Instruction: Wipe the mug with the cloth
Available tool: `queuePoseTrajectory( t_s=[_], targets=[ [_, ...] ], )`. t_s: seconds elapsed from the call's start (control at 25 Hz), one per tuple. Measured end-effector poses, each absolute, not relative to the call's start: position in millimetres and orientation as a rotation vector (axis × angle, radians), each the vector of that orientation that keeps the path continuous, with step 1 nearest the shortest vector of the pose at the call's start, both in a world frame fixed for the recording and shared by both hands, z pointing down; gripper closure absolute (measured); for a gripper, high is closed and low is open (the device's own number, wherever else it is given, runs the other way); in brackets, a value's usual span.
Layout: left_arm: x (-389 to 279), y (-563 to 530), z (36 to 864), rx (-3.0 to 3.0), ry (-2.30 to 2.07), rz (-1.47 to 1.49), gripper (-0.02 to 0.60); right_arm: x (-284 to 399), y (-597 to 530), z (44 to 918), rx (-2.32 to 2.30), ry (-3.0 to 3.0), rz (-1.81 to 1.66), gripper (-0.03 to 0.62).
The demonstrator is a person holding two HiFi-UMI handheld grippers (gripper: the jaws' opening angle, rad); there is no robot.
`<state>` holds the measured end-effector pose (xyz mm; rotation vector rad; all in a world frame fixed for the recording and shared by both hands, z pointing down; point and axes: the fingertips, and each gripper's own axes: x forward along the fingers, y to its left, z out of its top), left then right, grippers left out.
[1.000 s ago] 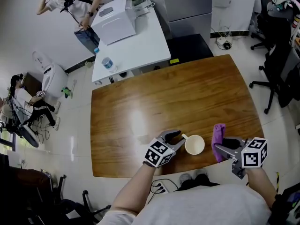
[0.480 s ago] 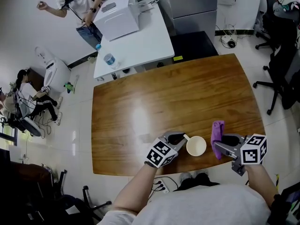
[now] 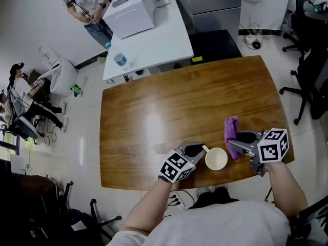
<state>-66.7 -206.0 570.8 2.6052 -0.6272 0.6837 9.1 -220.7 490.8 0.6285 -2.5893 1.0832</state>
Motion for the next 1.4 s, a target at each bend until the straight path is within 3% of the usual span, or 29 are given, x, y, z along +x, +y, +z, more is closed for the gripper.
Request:
queuePoseTrajectory(
  t_s=[0.6,1.4],
  targets=[
    [-67,-211,570,2.523,-0.685,0.577,0.541,-32,-227,526,0.353,-2.595,1.226,0.468],
    [-72,-212,572,2.504,-0.742,0.545,0.545,-30,-222,575,0.5,-2.443,1.245,0.468]
  ],
)
